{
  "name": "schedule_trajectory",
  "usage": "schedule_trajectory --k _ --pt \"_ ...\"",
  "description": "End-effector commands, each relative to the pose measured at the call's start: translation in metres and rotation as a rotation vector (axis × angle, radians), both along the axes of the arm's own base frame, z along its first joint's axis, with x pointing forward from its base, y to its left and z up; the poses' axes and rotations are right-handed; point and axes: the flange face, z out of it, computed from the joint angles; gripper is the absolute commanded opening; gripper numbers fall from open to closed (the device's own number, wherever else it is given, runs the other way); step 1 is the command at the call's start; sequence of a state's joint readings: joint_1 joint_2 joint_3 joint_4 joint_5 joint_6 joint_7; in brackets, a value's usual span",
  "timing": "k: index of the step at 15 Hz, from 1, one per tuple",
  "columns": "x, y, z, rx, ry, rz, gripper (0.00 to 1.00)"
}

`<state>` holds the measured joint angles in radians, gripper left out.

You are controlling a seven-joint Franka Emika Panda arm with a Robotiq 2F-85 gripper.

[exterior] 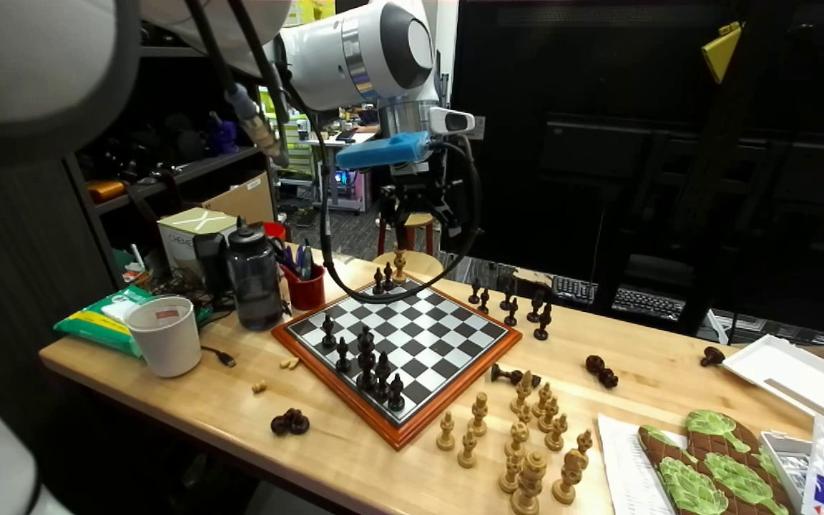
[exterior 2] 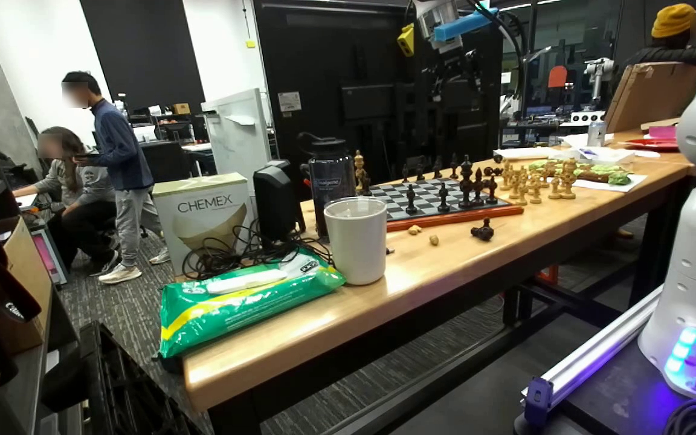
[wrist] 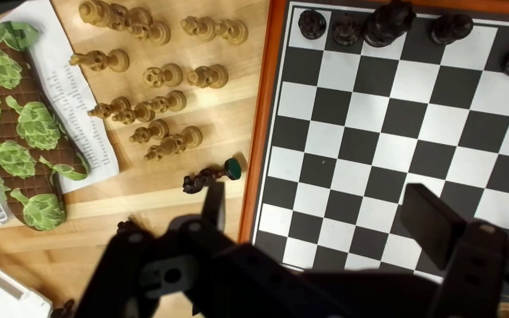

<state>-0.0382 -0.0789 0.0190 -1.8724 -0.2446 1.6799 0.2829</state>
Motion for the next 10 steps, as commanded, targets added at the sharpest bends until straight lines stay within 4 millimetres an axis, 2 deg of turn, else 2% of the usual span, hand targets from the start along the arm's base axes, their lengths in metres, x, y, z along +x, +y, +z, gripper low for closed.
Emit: schedule_trajectory --k 1,6,7,10 --pt "0.002 0.010 0.001 0.089 0.032 0.173 1.00" --pt "0.002 0.024 -0.002 0.136 0.141 0.424 1.00" --pt "0.001 0.020 -0.006 0.124 0.097 0.346 1.00" --pt "0.002 0.023 -0.007 0.133 0.128 0.402 1.00"
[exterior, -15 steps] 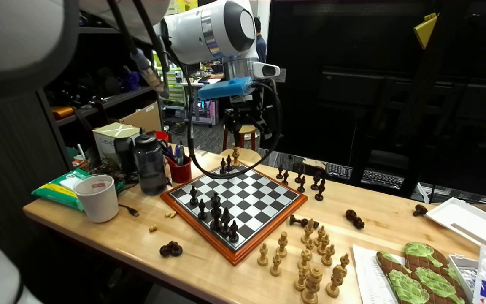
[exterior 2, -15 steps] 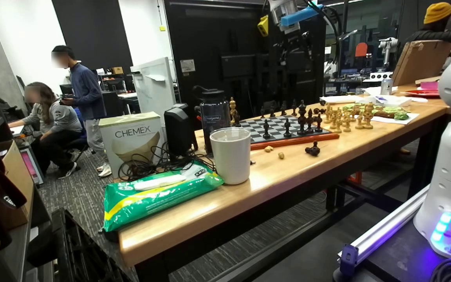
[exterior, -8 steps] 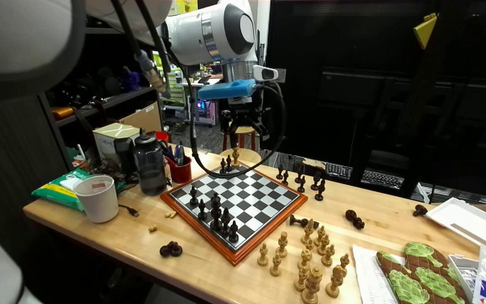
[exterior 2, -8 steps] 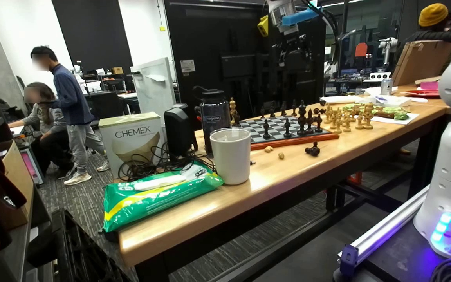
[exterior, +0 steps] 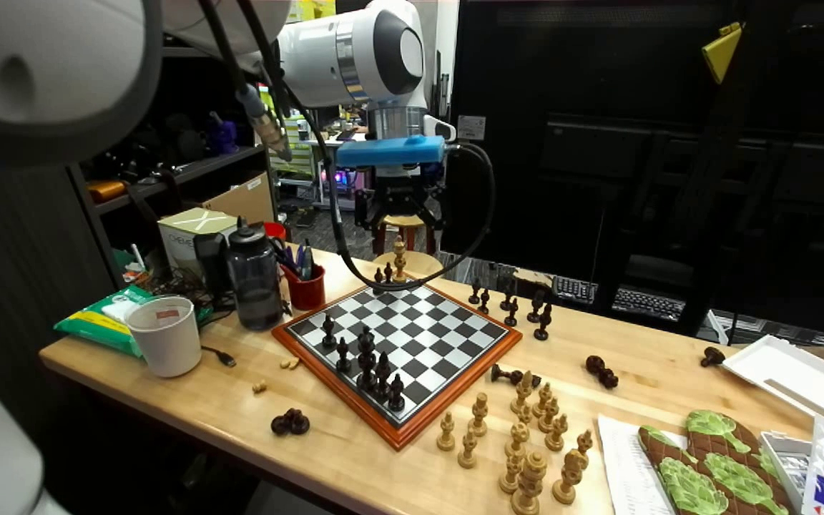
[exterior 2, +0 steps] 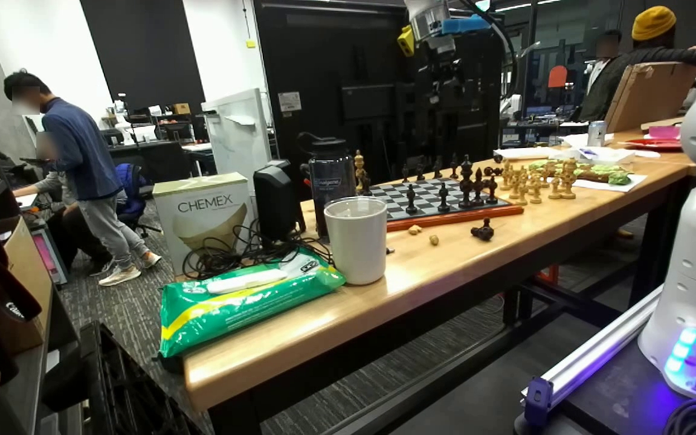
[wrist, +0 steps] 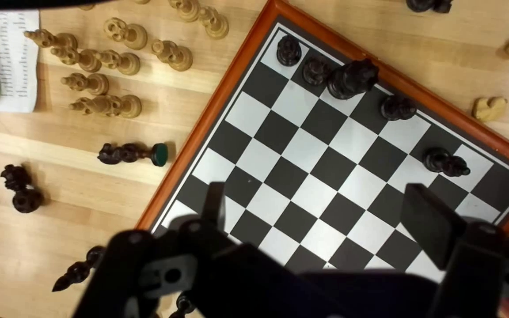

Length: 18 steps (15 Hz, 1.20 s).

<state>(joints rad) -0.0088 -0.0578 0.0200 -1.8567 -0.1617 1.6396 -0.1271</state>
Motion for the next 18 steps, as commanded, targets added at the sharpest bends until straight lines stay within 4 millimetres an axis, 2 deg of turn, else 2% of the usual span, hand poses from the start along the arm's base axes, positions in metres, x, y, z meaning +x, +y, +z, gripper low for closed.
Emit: schedule_trajectory --k 1,6,18 --pt "0.001 0.000 0.001 0.001 0.003 0.003 1.00" --pt "0.006 -0.002 0.002 0.007 -0.005 -0.015 1.00" --pt "0.019 -0.050 0.027 0.027 -0.105 -0.289 1.00"
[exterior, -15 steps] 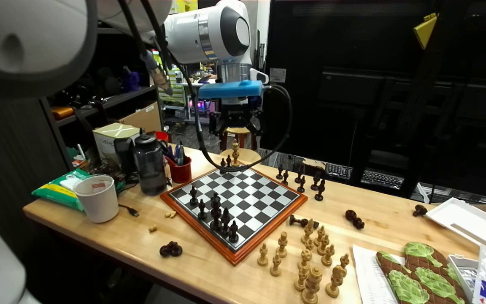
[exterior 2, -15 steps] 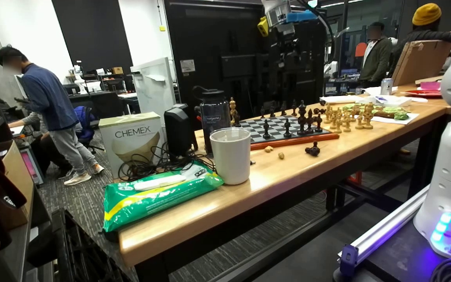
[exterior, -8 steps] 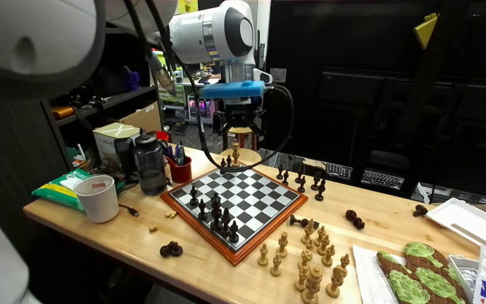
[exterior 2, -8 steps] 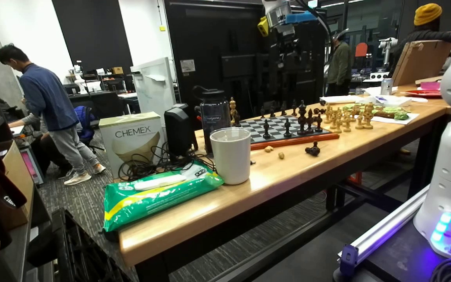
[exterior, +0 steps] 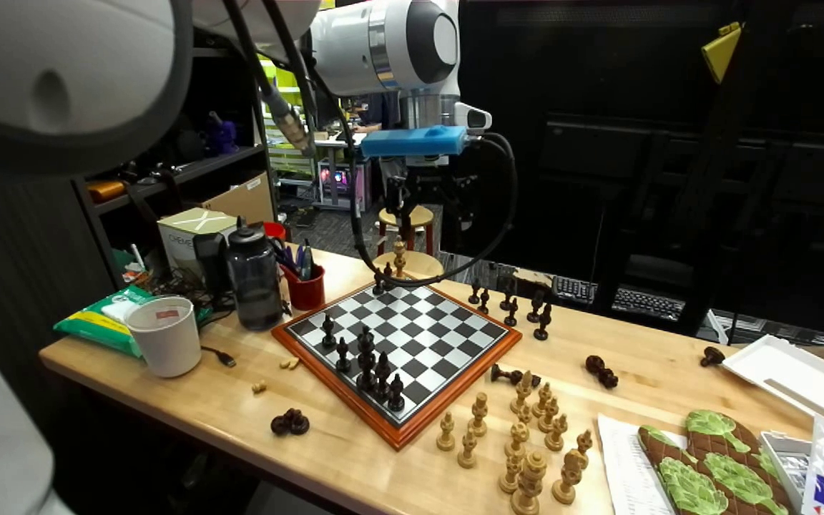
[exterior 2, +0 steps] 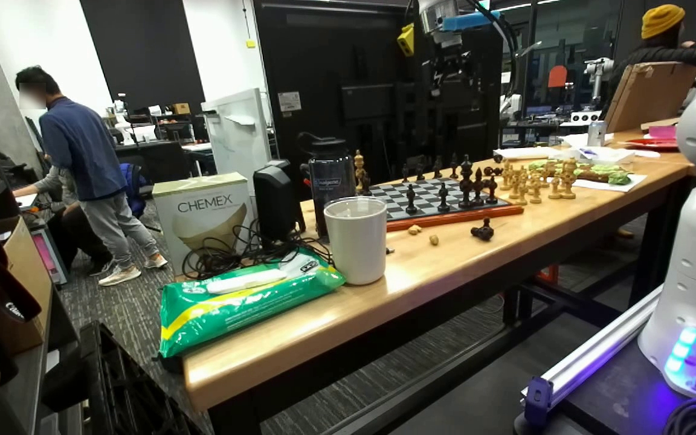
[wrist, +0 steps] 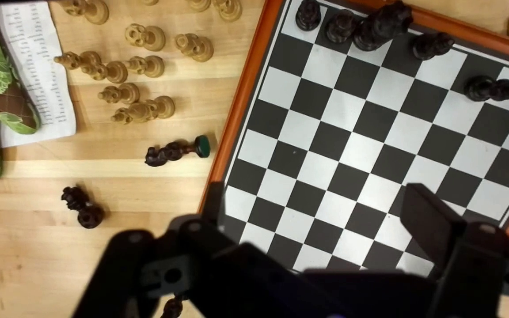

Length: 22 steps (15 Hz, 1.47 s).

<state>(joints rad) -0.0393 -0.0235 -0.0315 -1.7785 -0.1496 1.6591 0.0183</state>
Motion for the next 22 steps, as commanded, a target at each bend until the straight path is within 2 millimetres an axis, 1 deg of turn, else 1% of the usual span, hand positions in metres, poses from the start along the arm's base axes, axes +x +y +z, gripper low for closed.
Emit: schedule_trajectory --k 1,6,8,13,22 --pt "0.005 -0.009 0.008 0.043 -0.024 -0.085 1.00" --pt "0.009 -0.020 0.001 0.123 0.038 -0.168 1.00" --pt "0.010 -0.024 0.002 0.156 0.053 -0.188 1.00" --pt "0.020 -0.035 0.010 0.201 0.058 -0.224 1.00" --pt "0.044 -0.059 0.026 0.173 0.054 -0.303 1.00"
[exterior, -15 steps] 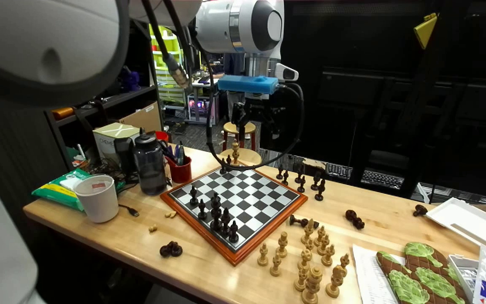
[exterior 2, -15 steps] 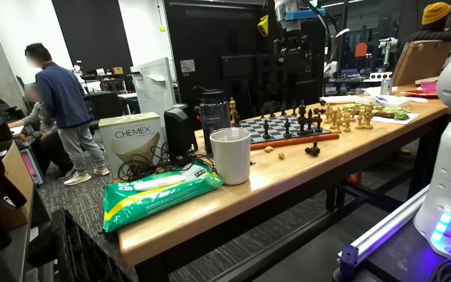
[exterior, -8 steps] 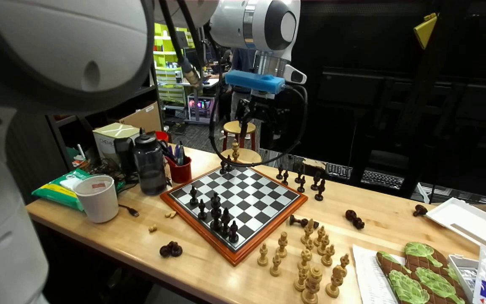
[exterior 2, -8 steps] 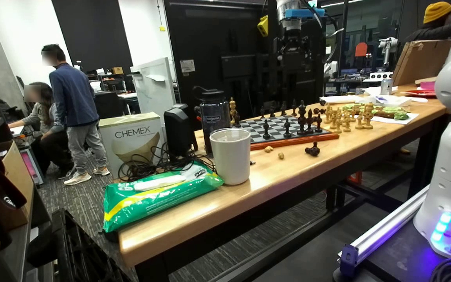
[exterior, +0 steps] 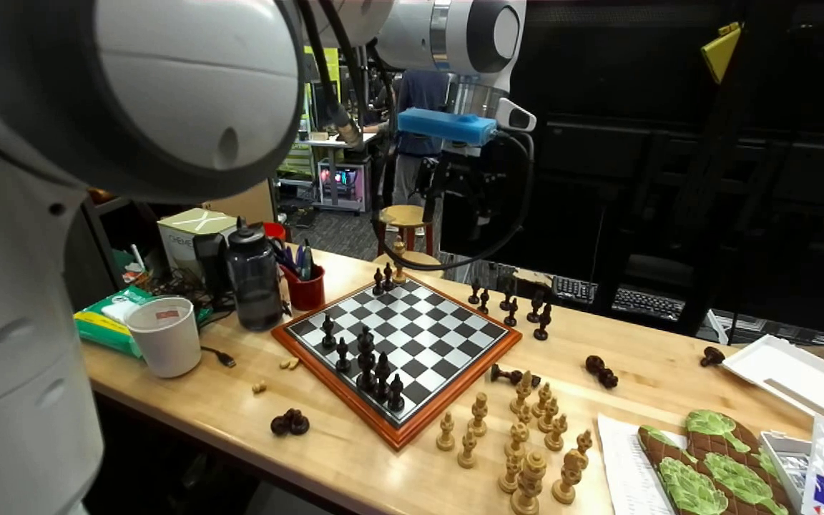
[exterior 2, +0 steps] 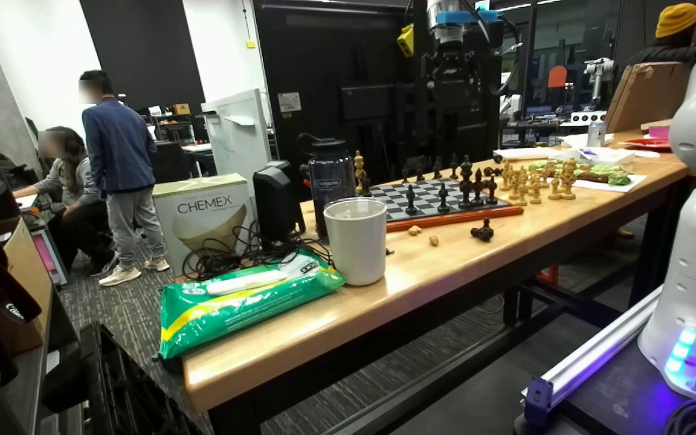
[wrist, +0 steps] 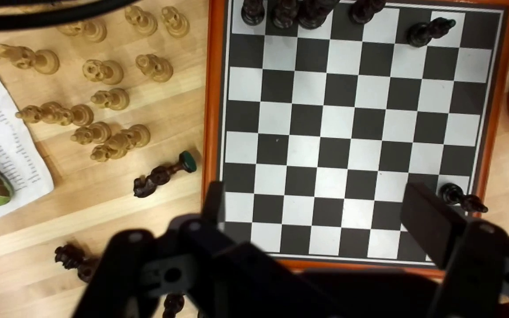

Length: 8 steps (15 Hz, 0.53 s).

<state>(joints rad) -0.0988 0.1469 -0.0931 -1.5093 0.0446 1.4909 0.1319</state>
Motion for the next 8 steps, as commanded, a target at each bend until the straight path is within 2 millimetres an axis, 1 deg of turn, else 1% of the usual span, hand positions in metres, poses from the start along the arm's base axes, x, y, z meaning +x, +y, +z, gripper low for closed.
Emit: schedule_trajectory --k 1,8 --pt "0.012 -0.014 0.013 0.009 0.019 -0.040 1.00" --pt "0.028 -0.040 0.026 0.029 0.064 -0.073 1.00"
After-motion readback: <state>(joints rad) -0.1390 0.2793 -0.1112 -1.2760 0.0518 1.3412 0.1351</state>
